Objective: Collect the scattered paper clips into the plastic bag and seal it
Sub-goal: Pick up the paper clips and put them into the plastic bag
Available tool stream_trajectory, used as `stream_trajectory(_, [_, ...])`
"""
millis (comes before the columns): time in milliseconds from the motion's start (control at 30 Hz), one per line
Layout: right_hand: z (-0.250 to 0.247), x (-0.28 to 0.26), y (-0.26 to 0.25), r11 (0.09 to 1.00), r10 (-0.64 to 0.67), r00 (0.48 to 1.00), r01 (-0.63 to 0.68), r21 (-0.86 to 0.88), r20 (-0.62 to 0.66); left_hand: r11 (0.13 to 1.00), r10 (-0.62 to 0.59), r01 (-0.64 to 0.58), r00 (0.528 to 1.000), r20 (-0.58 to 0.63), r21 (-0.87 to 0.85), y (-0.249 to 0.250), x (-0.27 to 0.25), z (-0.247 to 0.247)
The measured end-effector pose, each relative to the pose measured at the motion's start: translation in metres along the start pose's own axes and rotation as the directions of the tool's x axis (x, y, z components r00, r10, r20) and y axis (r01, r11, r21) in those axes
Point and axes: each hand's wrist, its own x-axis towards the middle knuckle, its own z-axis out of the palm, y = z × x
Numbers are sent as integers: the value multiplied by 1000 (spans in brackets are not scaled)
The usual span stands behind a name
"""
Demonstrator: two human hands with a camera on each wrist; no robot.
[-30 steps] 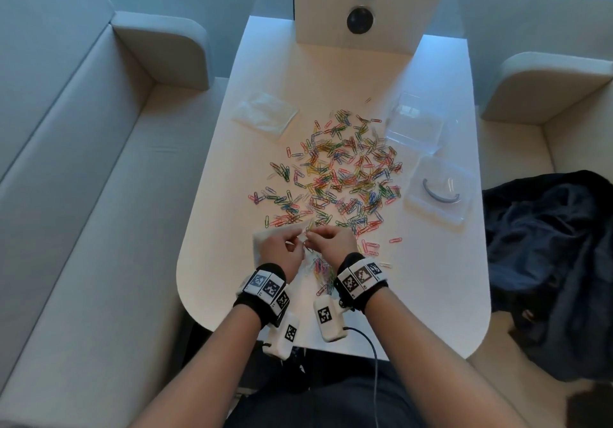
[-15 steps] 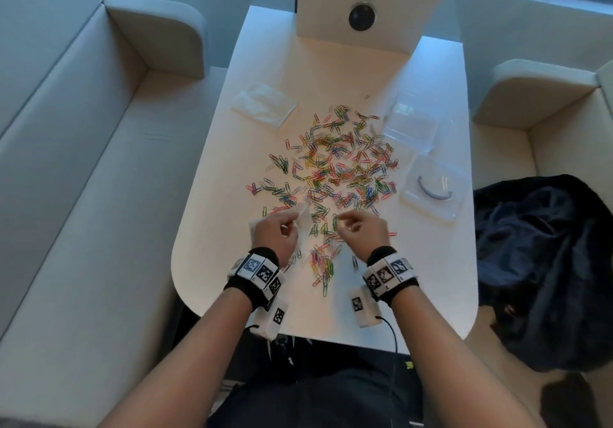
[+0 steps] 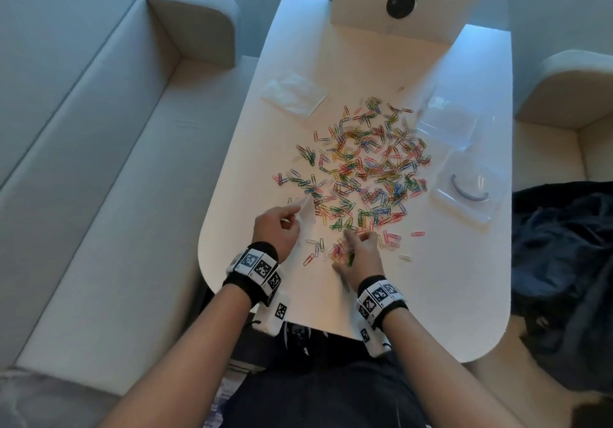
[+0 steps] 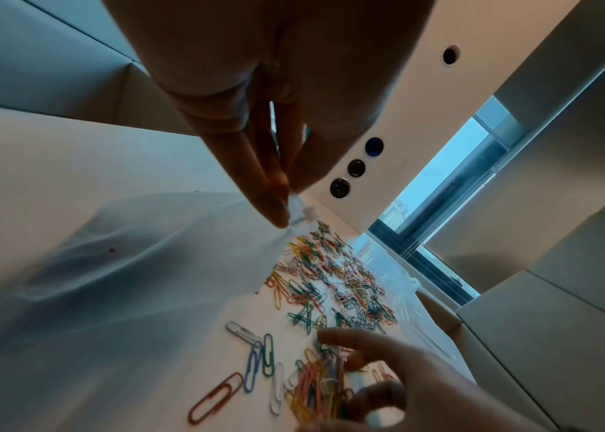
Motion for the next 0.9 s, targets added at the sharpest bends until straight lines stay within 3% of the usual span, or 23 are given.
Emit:
stream_trajectory(133, [-3,12,-4,992,-128,990,129,8,-62,1000,-29,29,999,17,-1,-5,-1,1])
stream_trajectory(233, [-14,26,-1,991,-131,988,133,32,-80,999,-37,37,998,43,0,-6,-1,5])
stream_trajectory(300, [-25,34,4,994,-40,995,49,101,-91,999,-35,35,998,47,-1,-4,0,9])
stream_trajectory(367, [-38,41,13,952,151,987,-129,278,-60,999,-35,35,998,51,-2,-2,2,14])
stream_trajectory(400, [-45,44,17,868,257,966,-235,437,8,999,-32,32,998,52,-3,0,2,17])
stream_trajectory(433, [-52,45,20,716,321,941,-318,621,111,1000,-28,28,998,54,-7,3,3,20])
stream_trajectory(500, [-64,43,18,302,301,911,-373,877,283,999,-21,22,998,64,-24,6,4,27])
stream_trajectory(533, [-71,42,15,160,272,908,-370,915,320,999,-19,22,997,71,-29,7,5,30])
stream_trajectory(567, [-76,42,10,71,236,908,-372,925,347,999,-20,22,997,77,-30,9,5,34])
stream_trajectory(600, [-80,42,4,41,197,911,-376,926,361,999,-16,18,997,78,-35,10,5,37])
stream_trajectory(700, [-83,39,-22,98,83,917,-397,913,390,998,15,-11,998,65,-54,13,5,42])
stream_trajectory(800, [-70,38,-43,284,31,922,-379,881,386,995,78,-75,996,52,-64,17,5,45])
stream_trajectory(900, [-57,41,-52,455,75,936,-339,824,344,989,148,-147,988,33,-27,18,4,45])
